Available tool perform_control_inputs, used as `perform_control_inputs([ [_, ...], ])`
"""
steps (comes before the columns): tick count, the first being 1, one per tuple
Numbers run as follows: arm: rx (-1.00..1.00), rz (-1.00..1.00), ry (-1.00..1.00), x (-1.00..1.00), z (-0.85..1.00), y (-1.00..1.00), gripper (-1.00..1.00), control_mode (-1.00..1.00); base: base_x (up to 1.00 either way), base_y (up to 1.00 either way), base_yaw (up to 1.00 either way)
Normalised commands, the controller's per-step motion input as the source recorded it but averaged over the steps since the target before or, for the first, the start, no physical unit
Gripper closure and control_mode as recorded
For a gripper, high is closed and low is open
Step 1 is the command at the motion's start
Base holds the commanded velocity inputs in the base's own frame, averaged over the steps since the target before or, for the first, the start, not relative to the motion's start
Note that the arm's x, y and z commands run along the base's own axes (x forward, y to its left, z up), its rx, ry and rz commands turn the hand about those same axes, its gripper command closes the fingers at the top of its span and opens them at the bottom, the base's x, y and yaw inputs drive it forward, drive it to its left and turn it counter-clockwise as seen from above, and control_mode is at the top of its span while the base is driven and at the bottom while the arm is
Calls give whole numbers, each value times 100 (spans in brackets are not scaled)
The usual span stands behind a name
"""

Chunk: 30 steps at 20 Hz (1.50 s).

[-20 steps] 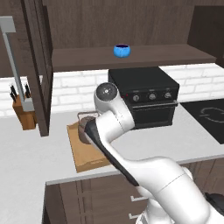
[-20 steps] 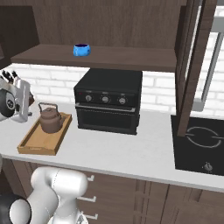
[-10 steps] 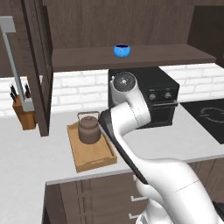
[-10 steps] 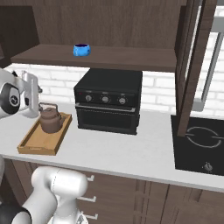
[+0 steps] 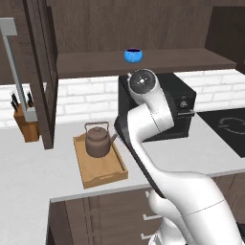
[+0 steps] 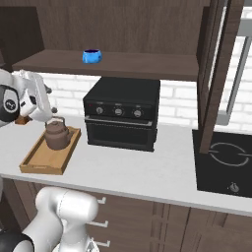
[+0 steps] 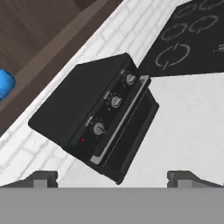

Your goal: Pick the kettle from the counter and place it on the tray. Then pick the mug from the cabinet and place it on the tray. Then close the cabinet doors.

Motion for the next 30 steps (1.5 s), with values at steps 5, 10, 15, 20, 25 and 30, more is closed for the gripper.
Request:
perform_control_inputs([
  [5,-26,26,-11,0,40,-28,-100,-100,0,0,0],
  [10,-27,32,0,3,27,-35,-100,-100,0,0,0],
  [15,-29,31,0,5,26,-27,-100,-100,0,0,0],
  [20,-27,8,-1,5,7,-1,-100,-100,0,0,0],
  [25,-1,0,2,0,-1,3,-100,-100,0,0,0],
  [30,0,-3,0,0,0,0,-100,-100,0,0,0],
])
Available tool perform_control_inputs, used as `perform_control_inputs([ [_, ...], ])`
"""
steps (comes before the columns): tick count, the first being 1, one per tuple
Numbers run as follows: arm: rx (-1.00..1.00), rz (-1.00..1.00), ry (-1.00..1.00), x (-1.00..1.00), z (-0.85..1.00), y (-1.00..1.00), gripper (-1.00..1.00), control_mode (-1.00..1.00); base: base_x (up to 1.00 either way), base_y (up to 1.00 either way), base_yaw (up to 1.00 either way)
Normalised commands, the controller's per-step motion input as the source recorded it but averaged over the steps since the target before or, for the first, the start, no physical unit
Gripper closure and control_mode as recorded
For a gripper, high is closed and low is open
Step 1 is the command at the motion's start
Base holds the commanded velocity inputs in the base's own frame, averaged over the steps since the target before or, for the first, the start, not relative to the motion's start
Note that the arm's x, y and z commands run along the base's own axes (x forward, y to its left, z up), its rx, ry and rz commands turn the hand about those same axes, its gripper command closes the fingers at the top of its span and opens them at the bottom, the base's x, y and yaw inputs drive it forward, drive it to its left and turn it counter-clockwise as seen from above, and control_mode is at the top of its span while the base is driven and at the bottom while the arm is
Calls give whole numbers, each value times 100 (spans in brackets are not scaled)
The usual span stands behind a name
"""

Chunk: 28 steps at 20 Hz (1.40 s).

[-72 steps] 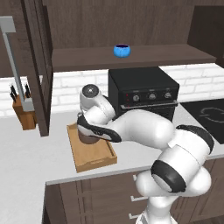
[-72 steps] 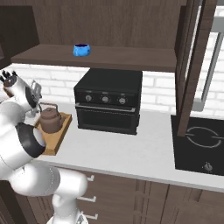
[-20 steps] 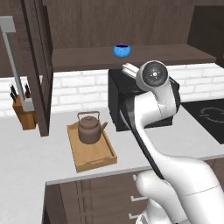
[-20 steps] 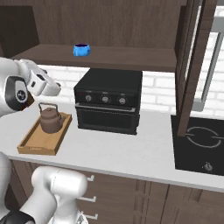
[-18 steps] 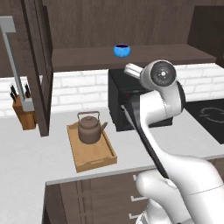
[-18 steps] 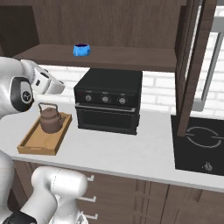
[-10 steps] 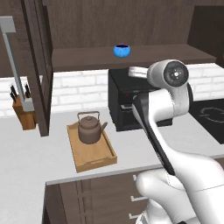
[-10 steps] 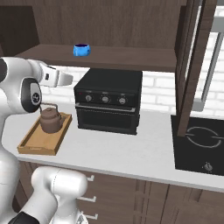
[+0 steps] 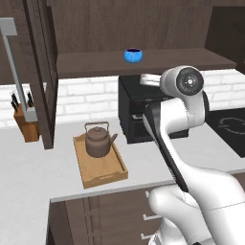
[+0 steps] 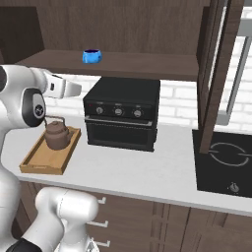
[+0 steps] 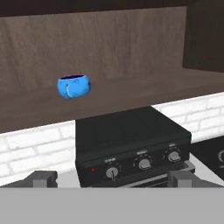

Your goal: Pick the kettle from the counter and place it on the tray. Then pick the mug from the cabinet and place it on the tray. Then close the cabinet doors.

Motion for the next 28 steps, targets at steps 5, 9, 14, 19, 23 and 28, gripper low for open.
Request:
perform_control_inputs([
  [5,0,-1,2,2,0,0,-100,-100,0,0,0],
  [9,-4,0,5,6,9,0,-100,-100,0,0,0],
  [14,-7,0,1,23,23,15,-100,-100,0,0,0],
  [19,-10,0,0,23,35,30,-100,-100,0,0,0],
  [23,-10,-5,0,34,8,49,-100,-100,0,0,0],
  [28,-2,-3,-1,39,3,31,-100,-100,0,0,0],
])
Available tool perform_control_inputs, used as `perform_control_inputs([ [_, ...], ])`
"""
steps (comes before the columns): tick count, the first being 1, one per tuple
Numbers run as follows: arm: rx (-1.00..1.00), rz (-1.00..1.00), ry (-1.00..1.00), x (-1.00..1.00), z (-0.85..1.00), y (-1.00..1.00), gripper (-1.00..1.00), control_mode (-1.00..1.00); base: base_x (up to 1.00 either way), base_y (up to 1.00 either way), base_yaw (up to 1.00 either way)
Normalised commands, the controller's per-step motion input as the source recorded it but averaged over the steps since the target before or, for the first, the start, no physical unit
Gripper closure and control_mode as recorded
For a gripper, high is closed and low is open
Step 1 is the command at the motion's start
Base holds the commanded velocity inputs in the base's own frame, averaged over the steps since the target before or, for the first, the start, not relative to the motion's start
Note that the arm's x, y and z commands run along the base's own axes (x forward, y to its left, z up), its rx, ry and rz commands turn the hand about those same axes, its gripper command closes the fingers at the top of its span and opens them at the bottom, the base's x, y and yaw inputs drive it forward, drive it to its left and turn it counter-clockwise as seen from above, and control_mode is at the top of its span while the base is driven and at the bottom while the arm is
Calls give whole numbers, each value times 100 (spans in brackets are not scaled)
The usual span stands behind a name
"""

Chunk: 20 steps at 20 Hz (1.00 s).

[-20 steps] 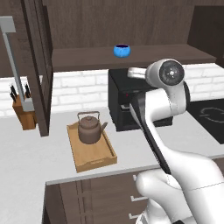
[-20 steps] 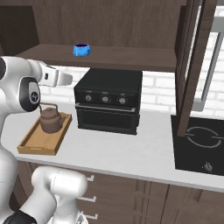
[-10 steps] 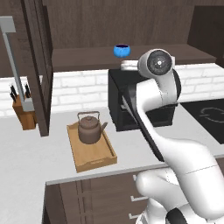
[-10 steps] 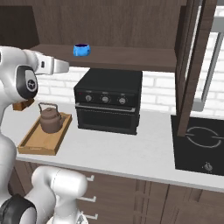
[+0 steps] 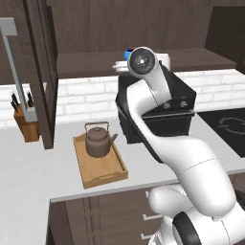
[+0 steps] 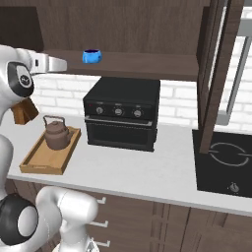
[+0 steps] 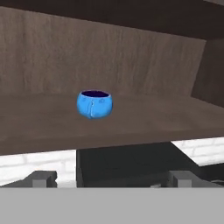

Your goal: Pick the kettle from the counter and place it on the tray. Then pick the mug from the cabinet and place it on the tray. Then close the cabinet doors.

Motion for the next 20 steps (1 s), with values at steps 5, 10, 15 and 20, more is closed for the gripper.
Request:
perform_control_inputs([
  [5,0,0,1,31,0,7,-100,-100,0,0,0],
  [10,8,0,10,30,9,-1,-100,-100,0,0,0],
  [15,3,0,6,29,18,0,-100,-100,0,0,0],
  [20,1,0,0,22,24,0,-100,-100,0,0,0],
])
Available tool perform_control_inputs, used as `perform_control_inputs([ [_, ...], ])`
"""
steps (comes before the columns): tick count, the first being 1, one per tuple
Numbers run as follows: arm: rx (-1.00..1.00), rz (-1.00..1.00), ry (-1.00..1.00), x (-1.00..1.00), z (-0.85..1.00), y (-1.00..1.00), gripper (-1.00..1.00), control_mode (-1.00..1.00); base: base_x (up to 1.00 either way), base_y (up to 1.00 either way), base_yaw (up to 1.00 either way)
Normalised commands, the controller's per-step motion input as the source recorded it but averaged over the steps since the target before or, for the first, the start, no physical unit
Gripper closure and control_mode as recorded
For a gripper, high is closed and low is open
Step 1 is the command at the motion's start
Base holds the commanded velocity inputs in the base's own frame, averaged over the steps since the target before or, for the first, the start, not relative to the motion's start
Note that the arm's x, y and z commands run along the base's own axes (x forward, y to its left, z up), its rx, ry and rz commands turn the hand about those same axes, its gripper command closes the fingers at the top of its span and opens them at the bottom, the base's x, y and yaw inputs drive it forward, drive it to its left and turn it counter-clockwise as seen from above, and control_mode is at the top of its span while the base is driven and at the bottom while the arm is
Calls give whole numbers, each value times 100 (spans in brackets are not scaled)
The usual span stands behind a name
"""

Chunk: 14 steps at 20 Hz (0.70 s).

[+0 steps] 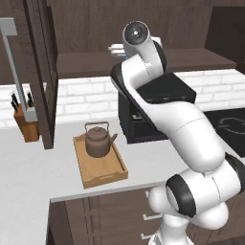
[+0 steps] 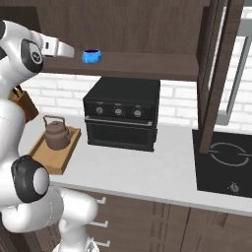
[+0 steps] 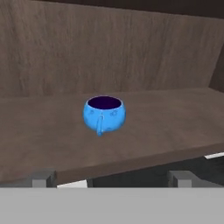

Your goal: Pick the kettle from the counter and place it on the tray. Then pick the mug from the cabinet and place it on the tray. Then close the cabinet doors.

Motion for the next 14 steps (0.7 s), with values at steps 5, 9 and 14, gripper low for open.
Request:
perform_control_inputs([
  [5,0,0,0,26,4,0,-100,-100,0,0,0],
  [9,0,0,0,35,0,0,-100,-100,0,0,0],
  [14,0,0,0,35,-5,0,-100,-100,0,0,0],
])
